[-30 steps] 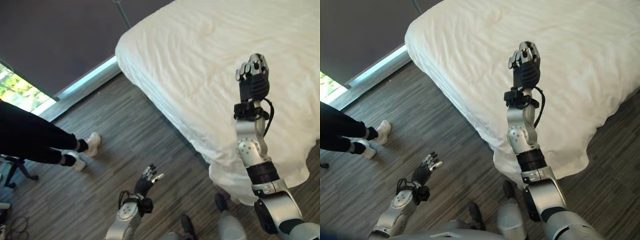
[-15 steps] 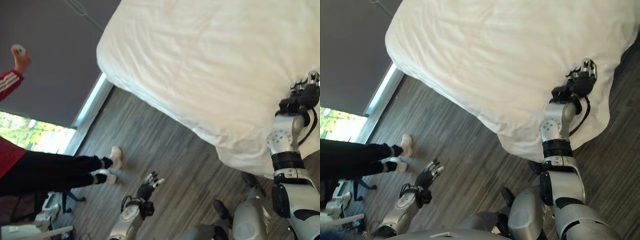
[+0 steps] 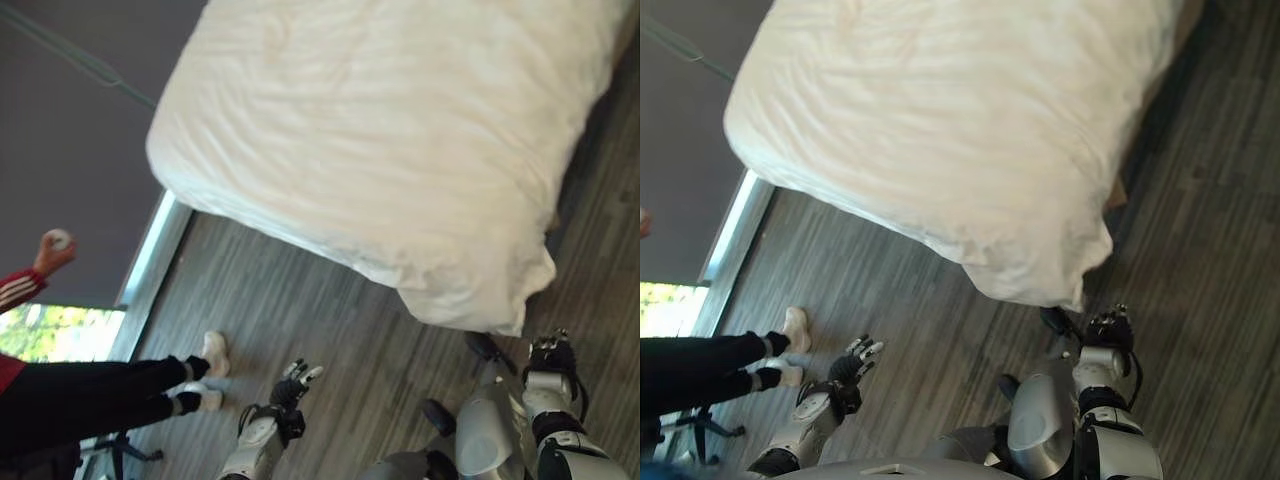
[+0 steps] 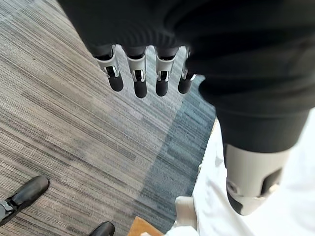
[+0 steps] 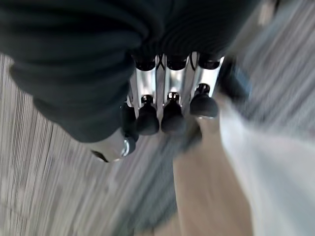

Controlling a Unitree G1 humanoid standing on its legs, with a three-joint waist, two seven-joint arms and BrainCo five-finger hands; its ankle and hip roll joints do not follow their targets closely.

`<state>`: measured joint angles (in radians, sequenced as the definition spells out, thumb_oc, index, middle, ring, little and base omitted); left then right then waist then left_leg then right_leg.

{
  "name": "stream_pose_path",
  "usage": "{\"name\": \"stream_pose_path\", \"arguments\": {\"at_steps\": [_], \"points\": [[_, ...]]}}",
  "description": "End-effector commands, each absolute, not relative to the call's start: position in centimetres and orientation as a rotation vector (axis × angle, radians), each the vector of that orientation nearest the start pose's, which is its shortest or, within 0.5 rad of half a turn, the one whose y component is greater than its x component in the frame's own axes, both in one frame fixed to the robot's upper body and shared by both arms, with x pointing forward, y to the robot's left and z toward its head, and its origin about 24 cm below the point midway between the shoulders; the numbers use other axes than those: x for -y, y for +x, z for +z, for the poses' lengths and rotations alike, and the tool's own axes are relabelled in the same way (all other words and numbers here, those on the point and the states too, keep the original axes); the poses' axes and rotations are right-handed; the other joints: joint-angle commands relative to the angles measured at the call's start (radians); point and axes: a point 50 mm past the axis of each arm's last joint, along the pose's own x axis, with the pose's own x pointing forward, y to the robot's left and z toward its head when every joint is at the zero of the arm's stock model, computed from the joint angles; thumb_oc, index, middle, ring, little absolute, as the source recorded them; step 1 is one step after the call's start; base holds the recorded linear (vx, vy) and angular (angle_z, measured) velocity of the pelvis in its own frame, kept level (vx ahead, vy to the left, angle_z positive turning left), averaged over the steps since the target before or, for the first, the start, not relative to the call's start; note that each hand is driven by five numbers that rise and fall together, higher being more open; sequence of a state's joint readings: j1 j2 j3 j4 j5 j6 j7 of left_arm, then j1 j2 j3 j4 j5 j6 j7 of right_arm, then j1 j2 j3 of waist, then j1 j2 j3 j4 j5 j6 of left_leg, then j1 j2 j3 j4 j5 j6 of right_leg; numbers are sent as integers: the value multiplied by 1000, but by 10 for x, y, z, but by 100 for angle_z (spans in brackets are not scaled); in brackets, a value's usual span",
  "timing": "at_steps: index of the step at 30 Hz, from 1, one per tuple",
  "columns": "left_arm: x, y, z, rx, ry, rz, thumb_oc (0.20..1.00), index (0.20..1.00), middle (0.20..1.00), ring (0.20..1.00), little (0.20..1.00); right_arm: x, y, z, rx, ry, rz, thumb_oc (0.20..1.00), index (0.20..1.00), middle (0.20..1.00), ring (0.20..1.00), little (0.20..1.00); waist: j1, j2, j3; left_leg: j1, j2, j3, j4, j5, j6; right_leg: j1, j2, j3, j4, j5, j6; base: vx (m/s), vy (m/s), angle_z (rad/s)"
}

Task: Making the bed.

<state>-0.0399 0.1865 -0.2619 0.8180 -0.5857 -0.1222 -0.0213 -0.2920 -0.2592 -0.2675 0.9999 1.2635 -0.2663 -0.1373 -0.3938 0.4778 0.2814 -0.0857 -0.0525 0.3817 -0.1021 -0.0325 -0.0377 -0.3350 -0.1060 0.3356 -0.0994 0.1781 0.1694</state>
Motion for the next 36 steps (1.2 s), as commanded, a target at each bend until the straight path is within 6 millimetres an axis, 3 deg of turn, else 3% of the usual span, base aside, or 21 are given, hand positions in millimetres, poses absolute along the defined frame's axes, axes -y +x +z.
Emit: {"name": "stream_pose_path", "arguments": {"at_steps": [1, 2, 4, 6, 9, 10, 11, 12, 13, 14, 16, 18, 24, 26, 28, 29, 30, 33, 36], "points": [[-184, 184, -117, -700, -289, 155, 1000, 1000, 1000, 1000, 1000, 270, 240, -74, -335, 877, -818, 200, 200, 200, 200, 200, -17, -28, -16, 81, 30, -49, 15, -34, -23, 29, -21, -52, 28, -98, 4, -6, -56, 2], [-188, 189, -112, -672, -271, 184, 1000, 1000, 1000, 1000, 1000, 274, 234, -74, -475, 420, -685, 1000, 1000, 1000, 1000, 1000, -7, -62, -24, 91, 46, -50, 15, -32, -26, 42, -14, -66, 33, -106, 2, -16, -72, 0], [-191, 194, -107, -639, -224, 192, 1000, 1000, 1000, 1000, 1000, 269, 238, -65, -476, 160, -558, 1000, 1000, 1000, 1000, 1000, -2, -98, -31, 99, 58, -50, 15, -23, -31, 52, -6, -79, 36, -102, -5, -26, -106, 6], [-191, 199, -102, -614, -178, 196, 1000, 1000, 1000, 1000, 1000, 268, 229, -62, -473, -40, -468, 1000, 1000, 1000, 1000, 1000, 12, -147, -44, 120, 74, -52, 15, -28, -35, 77, 2, -104, 40, -113, -8, 6, -112, 11], [-185, 203, -100, -603, -162, 187, 1000, 1000, 1000, 1000, 1000, 252, 213, -75, -539, -235, -332, 1000, 1000, 1000, 1000, 1000, 47, -241, -63, 160, 95, -60, 33, -40, -32, 129, 27, -103, 49, -126, -15, 48, -158, 11], [-177, 202, -97, -588, -238, 178, 1000, 1000, 1000, 1000, 1000, 241, 211, -78, -553, -262, -270, 1000, 1000, 1000, 1000, 1000, 85, -308, -68, 168, 87, -147, 108, -75, -29, 150, 61, -81, 61, -133, -21, 125, -197, -23], [-174, 203, -95, -574, -267, 175, 1000, 1000, 1000, 1000, 1000, 235, 211, -80, -562, -214, -269, 1000, 1000, 1000, 1000, 1000, 119, -345, -81, 167, 66, -247, 142, -81, -32, 156, 81, -65, 65, -130, -26, 105, -149, -74], [-175, 203, -95, -574, -267, 176, 1000, 1000, 1000, 1000, 1000, 234, 211, -80, -562, -213, -268, 1000, 1000, 1000, 1000, 1000, 120, -347, -84, 164, 65, -246, 141, -78, -33, 152, 80, -63, 66, -128, -27, 73, -124, -107], [-173, 202, -92, -560, -271, 157, 1000, 1000, 1000, 1000, 1000, 237, 214, -76, -544, -137, -295, 1000, 1000, 1000, 1000, 1000, 160, -399, -103, 179, 19, -435, 170, -127, -25, 165, 115, -18, 62, -121, -34, 10, -101, -115], [-176, 200, -92, -564, -275, 151, 1000, 1000, 1000, 1000, 1000, 238, 214, -76, -543, -88, -315, 1000, 1000, 1000, 1000, 1000, 167, -430, -121, 186, 9, -496, 163, -135, -22, 159, 129, 10, 56, -106, -35, 16, -131, -123], [-182, 193, -93, -580, -266, 149, 1000, 1000, 1000, 1000, 1000, 239, 212, -78, -551, -51, -326, 1000, 1000, 1000, 1000, 1000, 157, -474, -151, 228, 23, -510, 110, -164, -10, 152, 141, 35, 51, -88, -31, -63, -41, -121], [-186, 189, -96, -601, -237, 138, 1000, 1000, 1000, 1000, 1000, 238, 207, -78, -549, -62, -316, 1000, 1000, 1000, 1000, 1000, 144, -498, -162, 261, 58, -473, 44, -142, -14, 144, 130, 17, 51, -73, -17, -140, 63, -50], [-191, 199, -85, -552, -175, 100, 1000, 1000, 1000, 1000, 1000, 226, 214, -69, -499, -87, -251, 1000, 1000, 1000, 1000, 1000, 119, -561, -160, 291, 38, -423, 15, -142, -4, 136, 113, 1, 53, -32, 30, -134, 66, -1], [-195, 202, -78, -533, -131, 63, 1000, 1000, 1000, 1000, 1000, 209, 222, -59, -437, -77, -176, 1000, 1000, 1000, 1000, 1000, 107, -596, -138, 297, 22, -381, 15, -135, 12, 115, 103, -15, 60, 21, 73, -270, 148, -25], [-191, 202, -80, -548, -116, 47, 1000, 1000, 1000, 1000, 1000, 203, 223, -56, -424, -75, -158, 1000, 1000, 1000, 1000, 1000, 109, -598, -121, 300, 26, -369, 15, -127, 17, 103, 107, -42, 82, 10, 74, -262, 105, -43], [-187, 202, -81, -558, -90, 15, 1000, 1000, 1000, 1000, 1000, 198, 221, -57, -423, -70, -145, 1000, 1000, 1000, 1000, 1000, 110, -594, -106, 296, 33, -345, 15, -114, 20, 95, 99, -108, 118, -18, 59, -483, 140, -62], [-179, 198, -86, -590, -54, -45, 1000, 1000, 1000, 1000, 1000, 187, 221, -54, -402, -69, -98, 1000, 1000, 1000, 1000, 1000, 110, -584, -86, 279, 53, -286, 15, -89, 21, 118, 78, -232, 202, -87, 15, -472, 120, -70], [-173, 196, -85, -591, -34, -100, 1000, 1000, 1000, 1000, 1000, 174, 223, -49, -368, -102, -23, 1000, 1000, 1000, 1000, 1000, 134, -570, -91, 244, 74, -224, 15, -55, 32, 180, 44, -276, 289, -144, -9, -358, 70, -102], [-169, 196, -82, -569, -41, -120, 1000, 1000, 1000, 1000, 1000, 162, 225, -45, -343, -132, 48, 1000, 1000, 1000, 1000, 1000, 175, -546, -98, 219, 95, -152, 15, -32, 42, 262, -21, -291, 342, -180, -17, -271, 47, -116]]}}
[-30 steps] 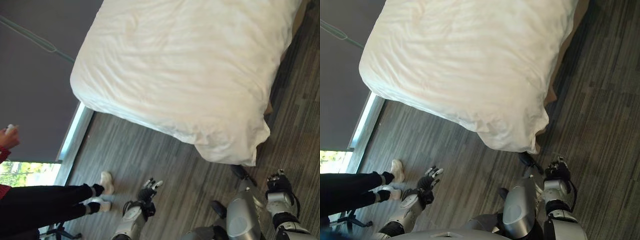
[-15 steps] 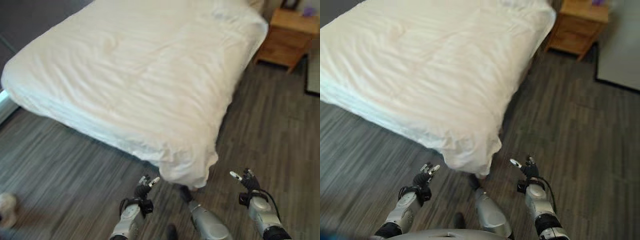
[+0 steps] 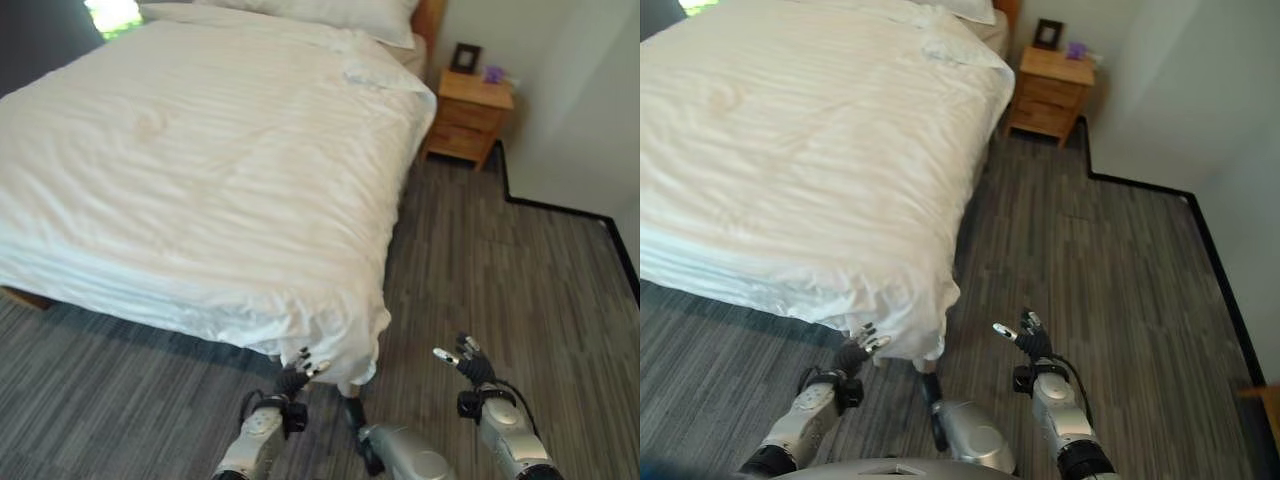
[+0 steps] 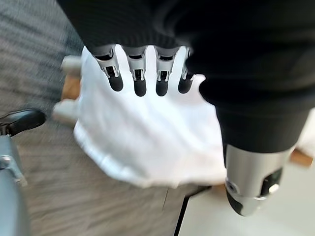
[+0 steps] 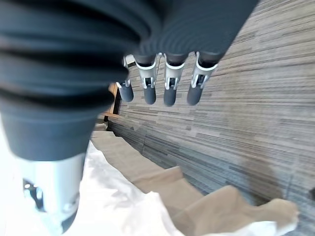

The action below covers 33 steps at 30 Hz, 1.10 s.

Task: Making the bed.

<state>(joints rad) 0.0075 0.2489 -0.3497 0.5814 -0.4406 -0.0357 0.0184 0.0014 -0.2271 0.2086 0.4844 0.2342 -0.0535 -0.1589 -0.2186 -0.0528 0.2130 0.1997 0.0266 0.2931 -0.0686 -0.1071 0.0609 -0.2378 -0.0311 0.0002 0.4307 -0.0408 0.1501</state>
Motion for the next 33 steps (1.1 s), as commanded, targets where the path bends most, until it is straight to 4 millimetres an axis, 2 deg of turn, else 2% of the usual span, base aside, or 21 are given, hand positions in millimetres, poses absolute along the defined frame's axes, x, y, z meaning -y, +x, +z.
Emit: {"name": "stream_pose_path", "arguments": {"at_steps": [1, 3, 7, 9, 11, 13, 14, 17, 19, 20, 21, 22, 23, 24, 25, 26, 28, 31, 33], "points": [[-168, 196, -80, -559, -52, -123, 1000, 1000, 1000, 1000, 1000, 156, 224, -46, -346, -139, 79, 1000, 1000, 1000, 1000, 1000, 22, -8, -40, -74, 24, -22, -14, 44, -55, 204, -144, 22, -184, 33, 1, -262, 15, -101], [-167, 197, -77, -545, -55, -124, 1000, 1000, 1000, 1000, 1000, 151, 225, -45, -340, -155, 110, 1000, 1000, 1000, 1000, 1000, 41, -1, -55, -88, 34, 37, -5, 53, -57, 245, -188, -16, -197, 44, 10, -174, -28, -110], [-168, 201, -67, -489, -68, -111, 1000, 1000, 1000, 1000, 1000, 140, 229, -38, -303, -193, 173, 1000, 1000, 1000, 1000, 1000, 75, -2, -88, -101, 64, 160, 3, 71, -75, 300, -251, -150, -247, 70, 27, -101, -86, -109], [-174, 206, -58, -444, -53, -90, 1000, 1000, 1000, 1000, 1000, 139, 233, -32, -271, -226, 199, 1000, 1000, 1000, 1000, 1000, 94, -3, -102, -106, 84, 212, 9, 86, -89, 325, -256, -217, -291, 62, 32, -49, -162, -79], [-176, 218, -47, -383, -21, -64, 1000, 1000, 1000, 1000, 1000, 133, 237, -24, -228, -245, 231, 1000, 1000, 1000, 1000, 1000, 106, -3, -105, -96, 101, 223, 14, 84, -112, 336, -247, -263, -321, 11, 33, -17, -186, -47], [-175, 231, -23, -263, -91, -64, 1000, 1000, 1000, 1000, 1000, 138, 244, -15, -185, -310, 245, 1000, 1000, 1000, 1000, 1000, 110, -6, -106, -117, 125, 234, 38, 106, -132, 354, -211, -258, -389, -19, 17, -64, -205, -55], [-175, 231, -23, -263, -91, -64, 1000, 1000, 1000, 1000, 1000, 138, 244, -15, -185, -310, 246, 1000, 1000, 1000, 1000, 1000, 110, -6, -106, -117, 126, 234, 38, 106, -133, 355, -211, -259, -389, -19, 16, -41, -195, -82], [-180, 241, 9, -104, -108, -59, 1000, 1000, 1000, 1000, 1000, 145, 256, 7, -94, -427, 292, 1000, 1000, 1000, 1000, 1000, 113, 5, -94, -131, 155, 249, 62, 132, -163, 375, -180, -245, -458, -28, 10, -68, -181, -69], [-195, 242, 21, -41, -102, 25, 1000, 1000, 1000, 1000, 1000, 156, 263, 22, -40, -510, 294, 1000, 1000, 1000, 1000, 1000, 110, 10, -87, -148, 169, 262, 110, 131, -180, 388, -163, -228, -497, -32, 2, -52, -131, -55], [-195, 242, 21, -40, -103, 26, 1000, 1000, 1000, 1000, 1000, 156, 263, 22, -39, -511, 296, 1000, 1000, 1000, 1000, 1000, 110, 11, -86, -149, 172, 262, 114, 130, -182, 389, -162, -227, -500, -30, 1, -43, -142, -39], [-213, 244, 39, 43, -64, 89, 1000, 1000, 1000, 1000, 1000, 162, 266, 38, 19, -542, 298, 1000, 1000, 1000, 1000, 1000, 112, 13, -72, -167, 192, 249, 176, 127, -200, 394, -148, -205, -509, -46, -14, -91, -157, -51], [-219, 244, 48, 83, -28, 119, 1000, 1000, 1000, 1000, 1000, 164, 267, 46, 49, -547, 299, 1000, 1000, 1000, 1000, 1000, 113, 13, -62, -183, 214, 260, 208, 151, -196, 388, -134, -199, -511, -37, -29, -89, -178, -72], [-222, 242, 50, 98, -14, 144, 1000, 1000, 1000, 1000, 1000, 165, 267, 48, 57, -538, 295, 1000, 1000, 1000, 1000, 1000, 116, 13, -59, -187, 215, 247, 218, 153, -200, 390, -129, -193, -513, -41, -34, -65, -115, -62], [-225, 241, 51, 105, 6, 177, 1000, 1000, 1000, 1000, 1000, 166, 267, 53, 71, -538, 285, 1000, 1000, 1000, 1000, 1000, 128, 13, -52, -199, 207, 198, 230, 168, -204, 392, -124, -181, -513, -44, -39, 14, -98, -51], [-209, 240, 74, 206, -16, 138, 1000, 1000, 1000, 1000, 1000, 171, 266, 53, 72, -551, 263, 1000, 1000, 1000, 1000, 1000, 143, 12, -47, -213, 187, 141, 232, 169, -202, 398, -122, -180, -513, -46, -46, 11, -127, -22], [-223, 229, 59, 146, 17, 170, 1000, 1000, 1000, 1000, 1000, 179, 268, 60, 91, -549, 227, 1000, 1000, 1000, 1000, 1000, 165, 8, -45, -234, 157, 82, 226, 160, -193, 395, -119, -176, -512, -45, -52, 40, -129, -15], [-232, 220, 45, 91, 44, 205, 1000, 1000, 1000, 1000, 1000, 188, 266, 61, 88, -534, 187, 1000, 1000, 1000, 1000, 1000, 190, 9, -57, -243, 92, 17, 169, 129, -167, 399, -106, -171, -509, -51, -53, 142, -115, -13], [-231, 219, 40, 61, 46, 201, 1000, 1000, 1000, 1000, 1000, 189, 266, 59, 77, -526, 176, 1000, 1000, 1000, 1000, 1000, 201, 18, -65, -256, 68, 9, 122, 143, -156, 405, -94, -173, -508, -61, -53, 150, -41, -42], [-231, 217, 35, 36, 44, 203, 1000, 1000, 1000, 1000, 1000, 191, 267, 57, 68, -531, 168, 1000, 1000, 1000, 1000, 1000, 219, 28, -62, -302, 49, -4, 89, 175, -154, 425, -77, -168, -507, -81, -58, 204, -30, -1]]}}
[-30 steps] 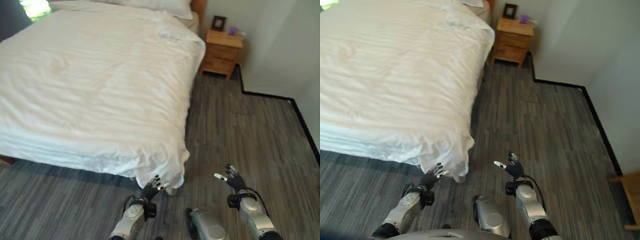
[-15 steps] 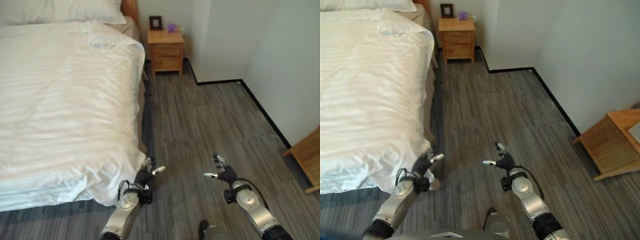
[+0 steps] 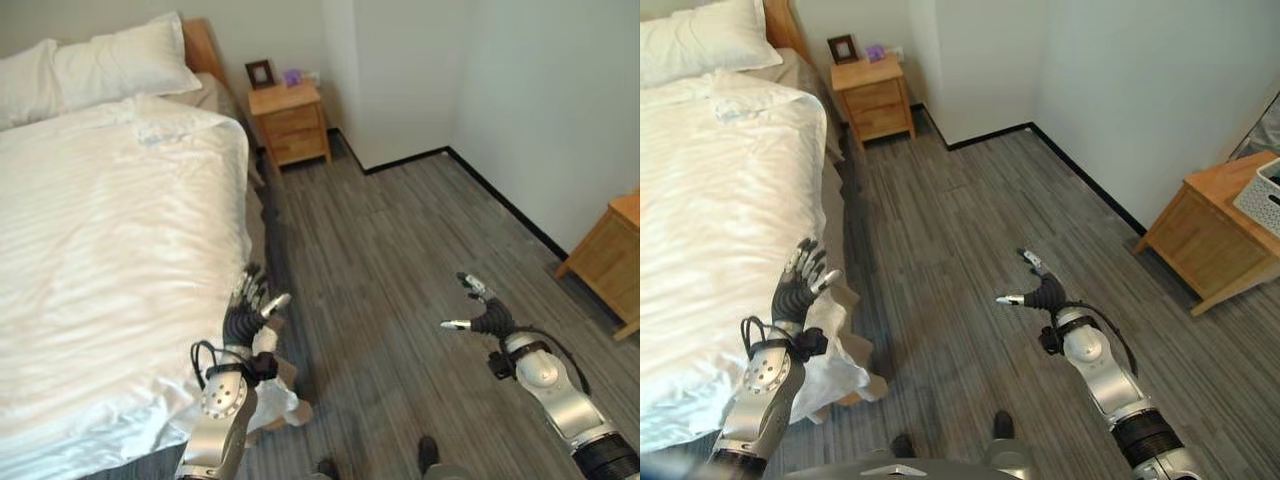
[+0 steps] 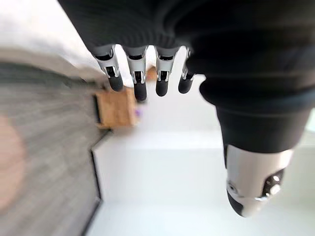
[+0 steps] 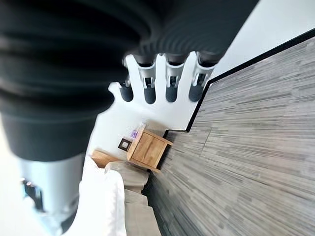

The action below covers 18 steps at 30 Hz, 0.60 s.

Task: Making the bed.

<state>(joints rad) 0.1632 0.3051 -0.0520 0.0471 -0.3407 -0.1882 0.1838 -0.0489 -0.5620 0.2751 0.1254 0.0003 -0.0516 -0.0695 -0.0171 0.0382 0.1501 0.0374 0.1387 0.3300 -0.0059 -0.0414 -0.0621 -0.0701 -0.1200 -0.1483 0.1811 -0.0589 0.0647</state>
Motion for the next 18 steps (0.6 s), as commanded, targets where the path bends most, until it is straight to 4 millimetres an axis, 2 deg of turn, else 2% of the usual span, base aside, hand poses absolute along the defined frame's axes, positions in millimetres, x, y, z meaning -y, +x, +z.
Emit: {"name": "stream_pose_path", "arguments": {"at_steps": [1, 4, 7, 10, 11, 12, 13, 14, 15, 16, 17, 18], "points": [[-232, 217, 34, 28, 42, 210, 1000, 1000, 1000, 1000, 1000, 191, 268, 58, 70, -532, 165, 1000, 1000, 1000, 1000, 1000, 29, -61, 6, -168, -71, -46, 12, 125, -33, 270, 19, -12, -257, -74, 26, 266, -38, 18], [-234, 213, 29, 5, 24, 242, 1000, 1000, 1000, 1000, 1000, 189, 271, 57, 70, -532, 156, 1000, 1000, 1000, 1000, 1000, 86, -63, 25, -285, -91, -83, -55, 151, -41, 336, 34, 39, -256, -117, 23, 397, -38, 1], [-235, 210, 27, -1, 27, 251, 1000, 1000, 1000, 1000, 1000, 186, 271, 56, 69, -534, 167, 1000, 1000, 1000, 1000, 1000, 113, -66, 26, -327, -89, -100, -61, 167, -47, 377, 29, 70, -259, -140, 27, 420, 17, -7], [-237, 205, 23, -21, 44, 260, 1000, 1000, 1000, 1000, 1000, 175, 270, 52, 62, -516, 209, 1000, 1000, 1000, 1000, 1000, 141, -70, 3, -312, -101, -161, -69, 205, -26, 411, 14, 121, -233, -163, 37, 498, 93, -56], [-237, 205, 23, -21, 45, 260, 1000, 1000, 1000, 1000, 1000, 175, 270, 52, 62, -515, 209, 1000, 1000, 1000, 1000, 1000, 141, -72, 3, -311, -103, -160, -69, 205, -25, 411, 12, 121, -230, -166, 37, 510, 112, -88], [-238, 206, 26, -17, 77, 246, 1000, 1000, 1000, 1000, 1000, 168, 269, 50, 66, -503, 235, 1000, 1000, 1000, 1000, 1000, 155, -91, -7, -287, -117, -183, -66, 222, -5, 401, -9, 137, -158, -133, 52, 319, 67, -86], [-238, 206, 26, -18, 78, 246, 1000, 1000, 1000, 1000, 1000, 168, 269, 50, 66, -502, 235, 1000, 1000, 1000, 1000, 1000, 157, -93, -7, -287, -118, -181, -66, 221, -5, 399, -11, 138, -154, -136, 53, 640, 136, -60], [-236, 212, 31, -1, 118, 221, 1000, 1000, 1000, 1000, 1000, 162, 268, 49, 81, -508, 254, 1000, 1000, 1000, 1000, 1000, 148, -128, -14, -232, -156, -186, -65, 182, 31, 341, -35, 164, 11, -8, 102, 321, 73, -42], [-236, 212, 31, 0, 118, 221, 1000, 1000, 1000, 1000, 1000, 162, 268, 49, 81, -508, 253, 1000, 1000, 1000, 1000, 1000, 152, -125, -16, -235, -151, -183, -66, 184, 31, 337, -31, 169, 9, -3, 102, 432, 107, -25], [-236, 214, 32, 1, 128, 214, 1000, 1000, 1000, 1000, 1000, 161, 268, 49, 82, -517, 258, 1000, 1000, 1000, 1000, 1000, 147, -127, -13, -209, -154, -184, -66, 170, 40, 302, -36, 173, 107, 67, 127, 204, 69, -21], [-235, 218, 35, 10, 143, 198, 1000, 1000, 1000, 1000, 1000, 161, 270, 51, 94, -541, 258, 1000, 1000, 1000, 1000, 1000, 129, -121, -2, -173, -151, -192, -70, 148, 50, 231, -23, 207, 238, 176, 147, 345, 98, -4], [-234, 221, 38, 20, 158, 180, 1000, 1000, 1000, 1000, 1000, 161, 271, 55, 111, -558, 255, 1000, 1000, 1000, 1000, 1000, 106, -110, 9, -138, -144, -204, -77, 133, 59, 185, -9, 220, 323, 232, 155, 529, 109, 40]]}}
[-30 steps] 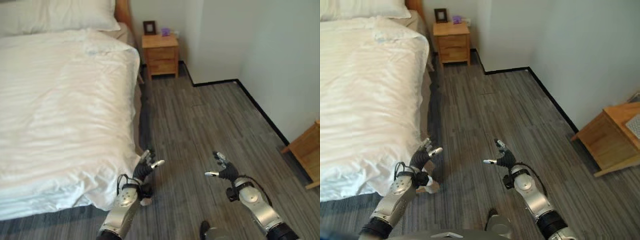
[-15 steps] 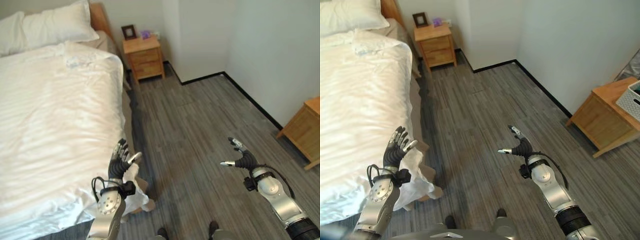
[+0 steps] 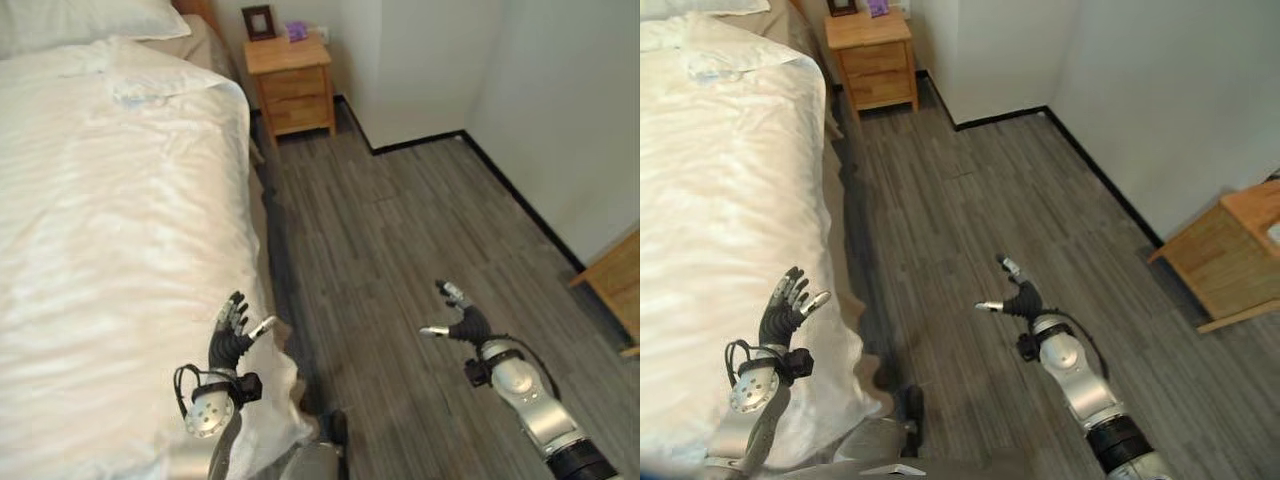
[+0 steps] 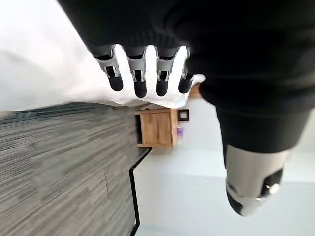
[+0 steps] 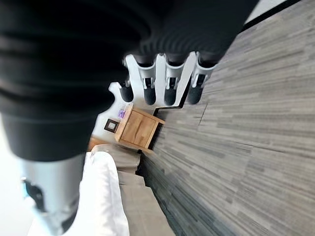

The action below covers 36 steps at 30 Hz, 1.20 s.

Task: Making the bed.

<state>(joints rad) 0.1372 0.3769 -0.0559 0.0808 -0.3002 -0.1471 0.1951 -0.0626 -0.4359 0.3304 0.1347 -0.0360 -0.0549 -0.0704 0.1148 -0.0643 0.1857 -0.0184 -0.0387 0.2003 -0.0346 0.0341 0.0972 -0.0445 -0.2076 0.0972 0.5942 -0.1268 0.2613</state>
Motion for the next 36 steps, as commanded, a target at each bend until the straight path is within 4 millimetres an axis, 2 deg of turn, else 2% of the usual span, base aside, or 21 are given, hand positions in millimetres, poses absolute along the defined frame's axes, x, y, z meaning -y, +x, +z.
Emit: {"name": "stream_pose_path", "arguments": {"at_steps": [1, 3, 5, 6, 9, 11, 13, 15, 16, 17, 18, 19, 21, 22, 24, 26, 27, 28, 29, 31, 36], "points": [[-233, 225, 46, 52, 174, 161, 1000, 1000, 1000, 1000, 1000, 160, 272, 61, 141, -547, 242, 1000, 1000, 1000, 1000, 1000, -56, 22, -14, -36, 65, -73, -53, 27, -94, 65, 78, -36, -12, 279, -62, 620, 78, 37], [-228, 230, 51, 79, 174, 139, 1000, 1000, 1000, 1000, 1000, 162, 272, 64, 154, -535, 226, 1000, 1000, 1000, 1000, 1000, -102, 26, 1, 15, 57, -105, -53, -13, -95, -31, 96, -55, -35, 165, -100, 498, 17, 24], [-228, 230, 51, 79, 174, 139, 1000, 1000, 1000, 1000, 1000, 162, 272, 64, 154, -536, 226, 1000, 1000, 1000, 1000, 1000, -104, 30, 0, 12, 61, -107, -53, -11, -96, -31, 100, -58, -40, 170, -102, 323, -61, 45], [-230, 237, 56, 100, 161, 141, 1000, 1000, 1000, 1000, 1000, 159, 276, 74, 188, -505, 225, 1000, 1000, 1000, 1000, 1000, -154, 21, 4, 77, 52, -141, -53, -66, -115, -120, 123, -76, -300, 85, -123, 712, -156, 58], [-231, 241, 62, 121, 157, 145, 1000, 1000, 1000, 1000, 1000, 156, 281, 78, 200, -479, 227, 1000, 1000, 1000, 1000, 1000, -203, 17, 2, 164, 55, -199, -53, -142, -138, -175, 125, -76, -617, 156, -104, 636, -143, 36], [-230, 243, 61, 121, 150, 152, 1000, 1000, 1000, 1000, 1000, 156, 282, 78, 201, -472, 216, 1000, 1000, 1000, 1000, 1000, -218, 25, 5, 191, 67, -216, -53, -163, -146, -206, 128, -61, -671, 188, -90, 483, -132, 62], [-226, 241, 58, 119, 129, 131, 1000, 1000, 1000, 1000, 1000, 155, 279, 75, 194, -450, 214, 1000, 1000, 1000, 1000, 1000, -238, 25, -16, 263, 88, -254, -53, -231, -159, -243, 132, -44, -672, 208, -88, 597, -220, 53], [-227, 239, 54, 103, 125, 143, 1000, 1000, 1000, 1000, 1000, 153, 277, 69, 176, -433, 234, 1000, 1000, 1000, 1000, 1000, -249, 19, -27, 306, 97, -275, -53, -220, -163, -220, 144, -21, -661, 235, -103, 378, -190, 99], [-227, 236, 49, 87, 118, 144, 1000, 1000, 1000, 1000, 1000, 154, 274, 63, 149, -431, 232, 1000, 1000, 1000, 1000, 1000, -253, 22, -33, 303, 113, -286, 10, -207, -177, -195, 145, -13, -656, 247, -110, 645, -362, 109], [-225, 235, 45, 70, 100, 152, 1000, 1000, 1000, 1000, 1000, 153, 274, 57, 126, -426, 245, 1000, 1000, 1000, 1000, 1000, -262, 34, -42, 245, 118, -268, 213, -118, -210, -138, 138, -31, -663, 252, -130, 413, -243, 92], [-225, 235, 45, 70, 100, 152, 1000, 1000, 1000, 1000, 1000, 153, 274, 57, 126, -426, 245, 1000, 1000, 1000, 1000, 1000, -263, 35, -42, 244, 119, -268, 214, -119, -210, -137, 139, -31, -663, 252, -130, 453, -356, 71], [-226, 236, 43, 63, 62, 177, 1000, 1000, 1000, 1000, 1000, 158, 274, 56, 114, -429, 228, 1000, 1000, 1000, 1000, 1000, -246, 5, -15, 95, 116, -250, 524, 36, -232, -65, 110, -34, -664, 247, -173, 309, -307, 39], [-226, 234, 41, 57, 34, 186, 1000, 1000, 1000, 1000, 1000, 161, 275, 57, 111, -429, 210, 1000, 1000, 1000, 1000, 1000, -229, -35, -2, -5, 123, -161, 665, 25, -208, 3, 88, -31, -680, 226, -198, 356, -309, -16], [-225, 234, 39, 48, 34, 179, 1000, 1000, 1000, 1000, 1000, 163, 275, 56, 104, -436, 211, 1000, 1000, 1000, 1000, 1000, -208, -37, 7, -57, 129, -116, 675, -9, -202, 29, 84, -25, -681, 211, -199, 273, -134, -23], [-226, 234, 38, 40, 41, 180, 1000, 1000, 1000, 1000, 1000, 164, 275, 55, 97, -444, 212, 1000, 1000, 1000, 1000, 1000, -194, -39, 10, -101, 116, -88, 654, -25, -199, 47, 78, -20, -681, 198, -197, 193, -5, -21], [-226, 231, 36, 31, 42, 185, 1000, 1000, 1000, 1000, 1000, 165, 274, 53, 85, -462, 218, 1000, 1000, 1000, 1000, 1000, -175, -16, 9, -125, 94, -72, 495, -35, -192, 76, 86, -5, -681, 164, -188, 286, 113, -21], [-222, 230, 53, 107, 68, 164, 1000, 1000, 1000, 1000, 1000, 164, 273, 57, 102, -469, 230, 1000, 1000, 1000, 1000, 1000, -161, 17, 4, -96, 89, -85, 277, -41, -183, 86, 101, -6, -681, 138, -180, 267, 128, -25], [-222, 229, 53, 104, 68, 165, 1000, 1000, 1000, 1000, 1000, 165, 273, 56, 100, -469, 231, 1000, 1000, 1000, 1000, 1000, -161, 15, 5, -81, 86, -84, 260, -36, -182, 92, 98, -6, -681, 134, -180, 327, 157, -36], [-222, 223, 60, 133, 33, 161, 1000, 1000, 1000, 1000, 1000, 168, 273, 63, 127, -485, 224, 1000, 1000, 1000, 1000, 1000, -144, 36, 5, -37, 75, -120, 134, -38, -180, 111, 103, -19, -672, 110, -184, 195, 68, -39], [-218, 216, 56, 114, -2, 135, 1000, 1000, 1000, 1000, 1000, 167, 271, 59, 111, -481, 235, 1000, 1000, 1000, 1000, 1000, -153, 50, -7, 30, 78, -130, 60, -37, -170, 123, 111, -41, -646, 89, -183, 226, 88, -4], [-215, 214, 54, 96, -25, 106, 1000, 1000, 1000, 1000, 1000, 153, 272, 63, 141, -466, 281, 1000, 1000, 1000, 1000, 1000, -143, 36, -42, 86, 79, -127, -31, -22, -158, 136, 93, -41, -643, 94, -172, 128, 64, 8]]}}
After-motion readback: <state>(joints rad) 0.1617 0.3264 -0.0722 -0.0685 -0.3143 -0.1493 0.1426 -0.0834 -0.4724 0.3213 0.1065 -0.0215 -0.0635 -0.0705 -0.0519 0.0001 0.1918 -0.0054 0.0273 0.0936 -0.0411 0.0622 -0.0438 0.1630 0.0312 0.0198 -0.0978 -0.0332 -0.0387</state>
